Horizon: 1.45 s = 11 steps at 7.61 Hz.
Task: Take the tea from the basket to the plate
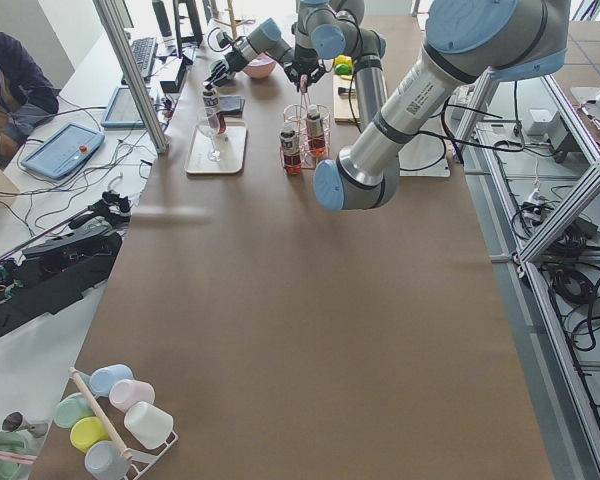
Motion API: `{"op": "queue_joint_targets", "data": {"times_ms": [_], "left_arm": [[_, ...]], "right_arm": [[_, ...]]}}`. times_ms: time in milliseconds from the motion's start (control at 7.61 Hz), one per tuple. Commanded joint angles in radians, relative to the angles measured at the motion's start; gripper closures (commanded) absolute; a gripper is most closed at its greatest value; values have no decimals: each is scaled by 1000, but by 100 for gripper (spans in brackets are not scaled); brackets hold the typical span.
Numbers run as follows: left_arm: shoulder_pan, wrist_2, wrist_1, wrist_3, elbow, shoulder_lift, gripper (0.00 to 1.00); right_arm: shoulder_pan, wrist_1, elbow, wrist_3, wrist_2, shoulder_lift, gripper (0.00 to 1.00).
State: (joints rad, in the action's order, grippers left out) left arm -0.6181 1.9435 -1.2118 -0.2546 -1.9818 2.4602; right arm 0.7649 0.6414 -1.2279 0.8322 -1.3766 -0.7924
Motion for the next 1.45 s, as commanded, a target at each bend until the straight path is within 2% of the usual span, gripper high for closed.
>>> {"op": "queue_joint_targets", "data": {"times_ms": [0,131,263,657,920,1051,1182,1314], "left_arm": [[0,-2,0,0,0,2,100],[0,-6,0,0,0,0,100],[0,-6,0,0,0,2,100],[-11,-8,6,0,-5,2,100],[-43,-8,27,-5,-18,3,100],[-60,-8,52,-11,-31,3,100],[-83,-6,63,-12,-38,3,100],[-118,-6,70,-15,-48,0,100]], "right_arm": [[-18,0,2,-1,19,1,93],[-19,0,2,1,25,1,34],[-19,-3,2,-1,25,2,0],[-26,-5,-8,-4,24,-1,0],[-19,6,-63,-12,-5,-14,0],[-7,23,-117,-10,-40,-52,0],[22,126,-237,-7,-102,-95,0],[37,264,-393,1,-122,-155,0]]}}
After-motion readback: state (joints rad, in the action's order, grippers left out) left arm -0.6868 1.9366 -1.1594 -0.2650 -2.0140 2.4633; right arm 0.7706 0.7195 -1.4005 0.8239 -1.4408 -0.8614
